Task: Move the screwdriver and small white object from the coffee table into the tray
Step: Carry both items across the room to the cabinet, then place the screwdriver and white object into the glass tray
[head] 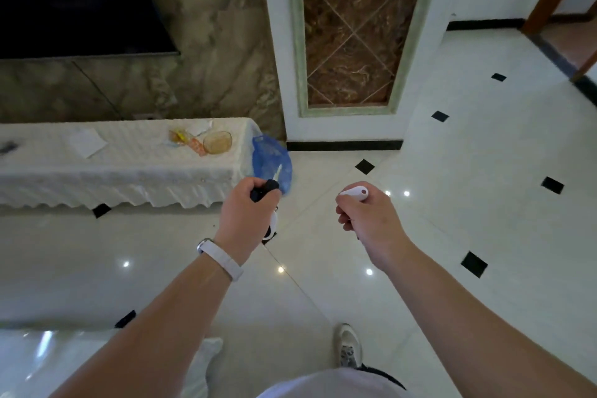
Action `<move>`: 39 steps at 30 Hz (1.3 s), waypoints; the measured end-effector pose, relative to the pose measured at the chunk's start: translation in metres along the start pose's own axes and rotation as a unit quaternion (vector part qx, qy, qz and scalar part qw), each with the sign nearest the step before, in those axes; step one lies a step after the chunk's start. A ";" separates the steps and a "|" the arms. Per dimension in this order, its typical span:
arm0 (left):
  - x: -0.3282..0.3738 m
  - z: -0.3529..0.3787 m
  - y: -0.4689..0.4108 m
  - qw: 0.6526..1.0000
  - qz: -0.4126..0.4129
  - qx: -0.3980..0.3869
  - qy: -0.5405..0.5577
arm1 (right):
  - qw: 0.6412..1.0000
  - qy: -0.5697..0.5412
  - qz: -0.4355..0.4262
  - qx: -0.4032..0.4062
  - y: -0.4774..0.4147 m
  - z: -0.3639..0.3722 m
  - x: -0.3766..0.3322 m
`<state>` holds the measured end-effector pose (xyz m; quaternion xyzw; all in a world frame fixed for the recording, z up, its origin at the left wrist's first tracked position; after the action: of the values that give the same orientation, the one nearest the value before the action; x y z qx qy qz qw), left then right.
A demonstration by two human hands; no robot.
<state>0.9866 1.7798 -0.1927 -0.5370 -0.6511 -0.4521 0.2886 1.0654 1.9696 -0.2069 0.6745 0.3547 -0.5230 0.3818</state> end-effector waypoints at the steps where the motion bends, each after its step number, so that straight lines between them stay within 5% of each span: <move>1: 0.009 0.004 -0.011 1.000 0.000 0.008 -0.002 | 1.000 0.000 -0.006 -0.010 -0.019 0.000 -0.005; 15: 0.039 -0.042 -0.135 0.983 -0.063 0.169 0.040 | 0.981 0.050 -0.043 -0.180 -0.194 0.098 -0.039; 27: 0.013 -0.093 -0.336 0.971 -0.127 0.136 0.152 | 0.971 0.138 -0.026 -0.192 -0.328 0.227 -0.055; 39: 0.006 -0.157 -0.468 0.968 -0.135 0.143 0.153 | 0.955 0.197 -0.077 -0.209 -0.446 0.358 -0.096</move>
<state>0.5188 1.6340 -0.2514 -0.3215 -0.7235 -0.4661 0.3949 0.4986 1.8482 -0.2354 0.6399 0.5752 -0.3213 0.3956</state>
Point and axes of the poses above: each hand's wrist, its own y-axis away from the middle knuckle, its own z-axis out of the palm, x = y × z, the point moved 4 cm from there along -y, towards the middle knuckle, and after that the axes turned 10 degrees about -z, right-handed, at the moved point
